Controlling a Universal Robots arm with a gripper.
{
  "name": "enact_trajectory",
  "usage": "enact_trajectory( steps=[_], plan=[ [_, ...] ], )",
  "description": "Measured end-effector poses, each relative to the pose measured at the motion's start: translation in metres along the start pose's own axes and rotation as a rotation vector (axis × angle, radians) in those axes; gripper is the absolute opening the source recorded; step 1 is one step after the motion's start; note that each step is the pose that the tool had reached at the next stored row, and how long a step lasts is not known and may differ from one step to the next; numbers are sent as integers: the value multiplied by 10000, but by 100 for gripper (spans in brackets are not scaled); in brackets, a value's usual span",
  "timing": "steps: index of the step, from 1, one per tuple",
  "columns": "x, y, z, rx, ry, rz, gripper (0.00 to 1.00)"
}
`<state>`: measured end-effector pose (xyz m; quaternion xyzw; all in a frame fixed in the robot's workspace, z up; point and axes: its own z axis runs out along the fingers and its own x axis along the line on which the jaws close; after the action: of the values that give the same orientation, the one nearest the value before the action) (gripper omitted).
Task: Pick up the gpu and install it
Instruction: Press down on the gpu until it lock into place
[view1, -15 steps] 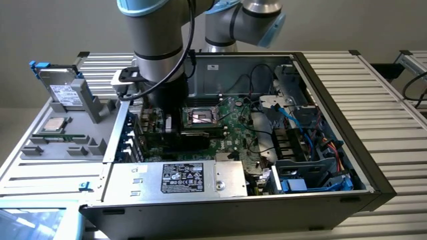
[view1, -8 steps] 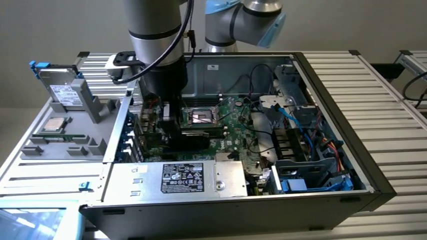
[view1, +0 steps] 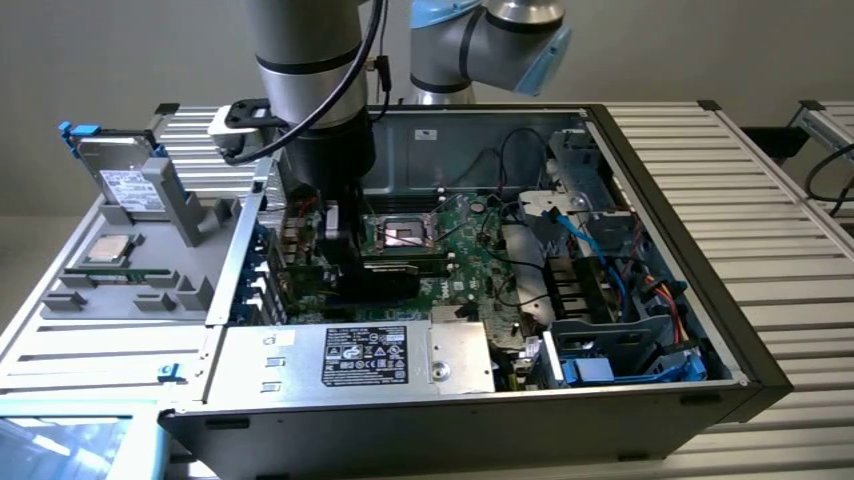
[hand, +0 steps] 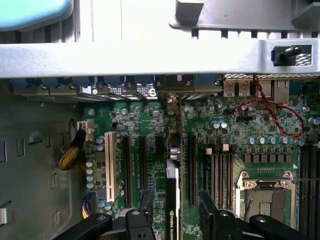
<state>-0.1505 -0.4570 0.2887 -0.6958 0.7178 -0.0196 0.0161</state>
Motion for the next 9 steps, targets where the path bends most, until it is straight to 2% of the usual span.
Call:
enact_trajectory(
  steps=[7, 9],
  plan=[
    [0, 0, -1, 0, 6, 0, 47],
    [0, 0, -1, 0, 6, 0, 34]
  ],
)
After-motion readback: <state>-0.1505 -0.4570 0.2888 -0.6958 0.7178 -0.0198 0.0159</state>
